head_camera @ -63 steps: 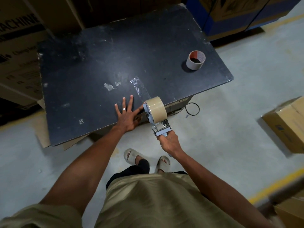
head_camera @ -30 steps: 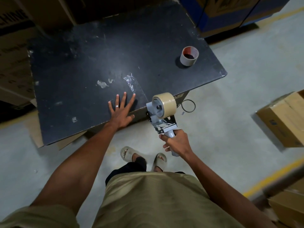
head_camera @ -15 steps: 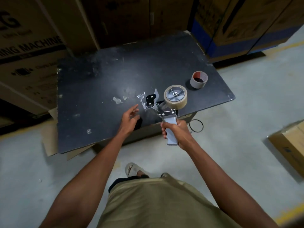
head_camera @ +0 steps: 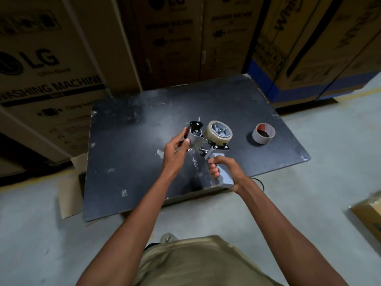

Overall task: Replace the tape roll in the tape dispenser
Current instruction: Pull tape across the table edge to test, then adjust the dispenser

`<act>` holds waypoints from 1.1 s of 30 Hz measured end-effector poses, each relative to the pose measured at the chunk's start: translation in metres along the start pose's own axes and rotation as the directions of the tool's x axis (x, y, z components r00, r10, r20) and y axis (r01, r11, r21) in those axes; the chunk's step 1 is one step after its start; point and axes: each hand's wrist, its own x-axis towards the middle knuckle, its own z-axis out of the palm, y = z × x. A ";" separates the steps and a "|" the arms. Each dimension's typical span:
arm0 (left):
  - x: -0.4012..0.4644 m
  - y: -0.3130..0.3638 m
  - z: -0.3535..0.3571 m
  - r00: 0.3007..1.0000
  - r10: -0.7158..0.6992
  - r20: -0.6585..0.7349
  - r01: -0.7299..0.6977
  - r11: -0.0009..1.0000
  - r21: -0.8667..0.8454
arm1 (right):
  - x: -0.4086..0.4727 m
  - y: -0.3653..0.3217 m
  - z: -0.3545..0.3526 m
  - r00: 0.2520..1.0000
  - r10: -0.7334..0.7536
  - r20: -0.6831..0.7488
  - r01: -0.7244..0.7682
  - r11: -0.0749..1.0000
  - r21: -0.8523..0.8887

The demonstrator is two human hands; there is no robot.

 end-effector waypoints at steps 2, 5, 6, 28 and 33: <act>0.007 0.000 -0.006 0.999 0.020 -0.026 -0.019 0.999 0.040 | 0.011 -0.003 0.004 1.000 0.015 0.018 -0.016 0.999 0.031; 0.020 0.004 -0.013 0.996 0.078 -0.047 -0.073 0.991 0.108 | 0.023 -0.008 0.011 0.999 0.043 0.032 -0.046 0.995 0.085; 0.025 0.005 -0.016 0.994 0.096 -0.046 -0.090 0.988 0.129 | 0.027 -0.010 0.014 0.998 0.049 0.025 -0.051 0.994 0.097; 0.127 0.015 -0.050 0.986 -0.077 0.150 0.079 0.997 -0.011 | 0.086 -0.053 0.000 0.996 0.089 0.018 -0.091 0.986 0.141; 0.155 0.016 -0.051 0.972 -0.052 0.231 0.031 0.995 0.096 | 0.101 -0.073 -0.014 0.990 0.133 0.045 -0.137 0.984 0.110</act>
